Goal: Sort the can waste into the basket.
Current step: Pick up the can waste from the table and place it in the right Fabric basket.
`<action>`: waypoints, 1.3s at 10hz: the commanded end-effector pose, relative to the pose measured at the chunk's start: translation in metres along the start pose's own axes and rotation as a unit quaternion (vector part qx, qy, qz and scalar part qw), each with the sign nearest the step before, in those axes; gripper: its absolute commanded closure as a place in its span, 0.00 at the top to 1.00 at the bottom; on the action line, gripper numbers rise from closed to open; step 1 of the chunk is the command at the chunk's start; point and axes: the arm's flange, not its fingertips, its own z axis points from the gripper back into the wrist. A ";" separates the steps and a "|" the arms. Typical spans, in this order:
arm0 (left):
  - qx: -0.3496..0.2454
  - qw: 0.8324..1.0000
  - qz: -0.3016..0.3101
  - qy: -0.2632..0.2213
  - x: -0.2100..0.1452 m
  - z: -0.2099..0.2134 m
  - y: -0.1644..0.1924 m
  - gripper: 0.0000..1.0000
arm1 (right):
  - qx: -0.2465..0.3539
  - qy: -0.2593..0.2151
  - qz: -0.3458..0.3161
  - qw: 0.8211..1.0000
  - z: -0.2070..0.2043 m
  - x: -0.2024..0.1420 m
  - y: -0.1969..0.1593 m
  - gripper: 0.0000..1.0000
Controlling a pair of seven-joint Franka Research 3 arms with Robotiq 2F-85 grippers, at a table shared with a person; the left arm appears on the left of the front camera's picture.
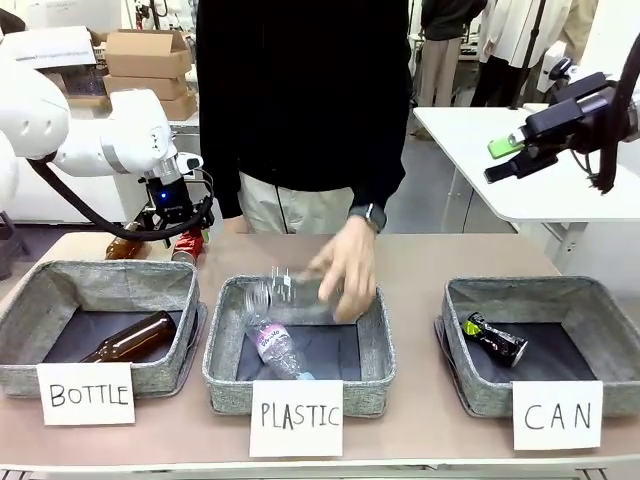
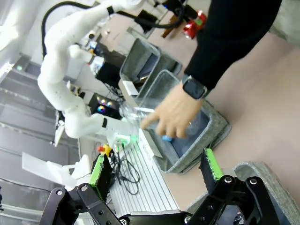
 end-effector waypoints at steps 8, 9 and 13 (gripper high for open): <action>0.022 1.000 0.007 0.018 0.009 -0.007 -0.005 0.13 | -0.007 -0.002 -0.009 1.000 -0.001 0.000 0.003 0.99; 0.022 0.999 0.005 0.024 0.008 -0.008 -0.006 0.03 | -0.007 -0.002 -0.009 1.000 -0.001 0.000 0.003 0.99; 0.000 1.000 -0.011 0.028 0.004 0.006 0.003 0.00 | -0.007 -0.002 -0.009 1.000 -0.001 0.000 0.003 0.99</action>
